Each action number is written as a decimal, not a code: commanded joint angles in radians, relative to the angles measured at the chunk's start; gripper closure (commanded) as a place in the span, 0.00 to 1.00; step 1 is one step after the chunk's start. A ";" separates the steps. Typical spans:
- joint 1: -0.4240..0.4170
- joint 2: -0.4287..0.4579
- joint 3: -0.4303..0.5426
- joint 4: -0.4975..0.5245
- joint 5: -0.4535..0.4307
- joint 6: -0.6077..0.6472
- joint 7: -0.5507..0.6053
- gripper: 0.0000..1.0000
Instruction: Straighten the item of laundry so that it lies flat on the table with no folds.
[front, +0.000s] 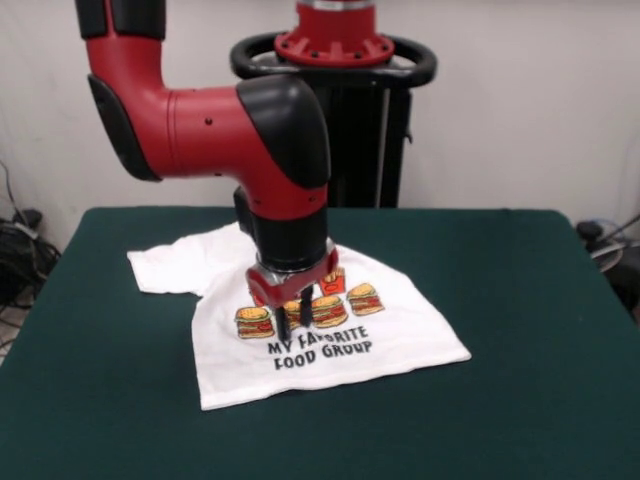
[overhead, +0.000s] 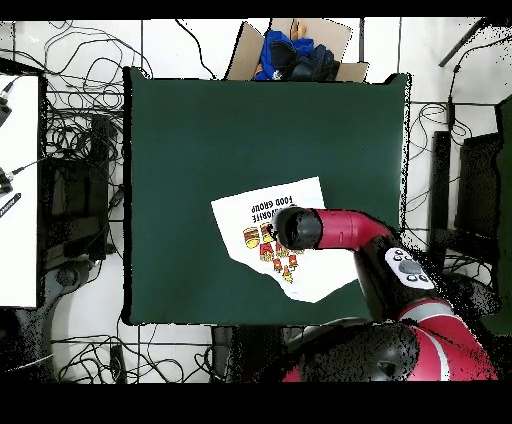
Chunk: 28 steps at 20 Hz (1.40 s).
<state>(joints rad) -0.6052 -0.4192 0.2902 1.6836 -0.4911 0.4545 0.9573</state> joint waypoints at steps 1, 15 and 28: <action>0.037 0.107 -0.039 -0.097 -0.078 -0.004 0.077 1.00; -0.008 0.073 0.024 -0.048 -0.063 -0.077 0.088 1.00; -0.065 -0.012 0.086 -0.011 -0.060 -0.183 0.110 1.00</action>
<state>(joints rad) -0.6844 -0.4192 0.3296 1.7132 -0.5111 0.3562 0.9573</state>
